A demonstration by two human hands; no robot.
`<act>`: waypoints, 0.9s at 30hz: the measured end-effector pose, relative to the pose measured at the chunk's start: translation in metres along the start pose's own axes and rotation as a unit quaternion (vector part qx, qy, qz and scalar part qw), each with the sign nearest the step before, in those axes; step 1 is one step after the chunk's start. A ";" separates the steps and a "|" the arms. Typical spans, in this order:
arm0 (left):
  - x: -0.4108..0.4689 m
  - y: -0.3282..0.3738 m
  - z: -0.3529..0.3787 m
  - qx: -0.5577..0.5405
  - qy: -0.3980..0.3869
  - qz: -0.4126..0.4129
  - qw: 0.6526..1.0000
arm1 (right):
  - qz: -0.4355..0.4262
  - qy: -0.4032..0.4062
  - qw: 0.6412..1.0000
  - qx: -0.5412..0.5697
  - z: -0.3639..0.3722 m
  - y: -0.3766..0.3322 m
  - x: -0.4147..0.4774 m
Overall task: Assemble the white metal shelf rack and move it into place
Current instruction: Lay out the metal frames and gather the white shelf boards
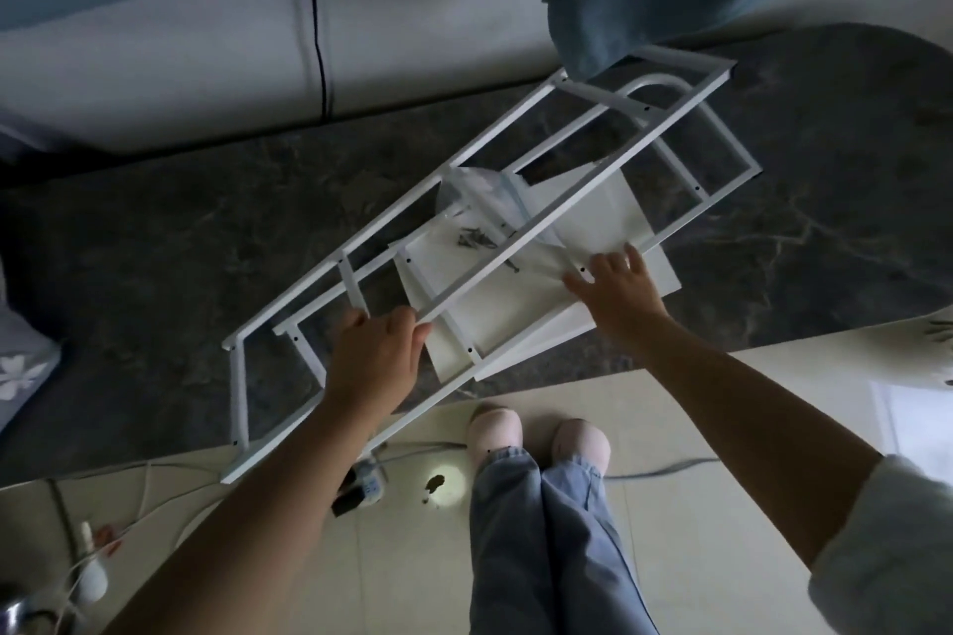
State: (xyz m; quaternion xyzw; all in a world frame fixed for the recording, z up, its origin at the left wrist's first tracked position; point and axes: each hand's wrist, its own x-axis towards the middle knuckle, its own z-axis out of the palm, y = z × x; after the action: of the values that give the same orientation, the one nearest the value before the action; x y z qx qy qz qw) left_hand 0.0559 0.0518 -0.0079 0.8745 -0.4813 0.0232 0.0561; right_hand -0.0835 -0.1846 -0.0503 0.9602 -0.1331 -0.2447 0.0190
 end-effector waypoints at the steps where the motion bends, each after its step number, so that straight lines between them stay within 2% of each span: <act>1: -0.001 -0.002 0.001 -0.006 0.008 -0.002 1.000 | -0.009 0.002 1.000 -0.012 0.000 0.002 0.000; 5: 0.002 0.001 0.002 -0.033 0.052 0.003 0.998 | -0.064 0.073 0.994 -0.048 0.006 0.007 -0.003; 12: 0.012 0.013 -0.016 0.014 0.061 0.021 0.998 | -0.118 0.109 0.986 0.047 -0.005 0.017 -0.032; 18: 0.027 0.020 -0.047 -0.001 0.110 0.043 0.993 | -0.074 0.191 0.975 0.089 -0.029 0.019 -0.058; 27: 0.033 0.028 -0.093 -0.019 0.091 0.042 0.995 | 0.020 0.233 0.970 0.067 -0.083 0.028 -0.096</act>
State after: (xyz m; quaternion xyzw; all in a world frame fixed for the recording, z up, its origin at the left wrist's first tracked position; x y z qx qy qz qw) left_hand 0.0518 0.0203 0.0899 0.8465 -0.5108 0.0955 0.1153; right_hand -0.1322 -0.1884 0.0697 0.9870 -0.1603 -0.0042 -0.0102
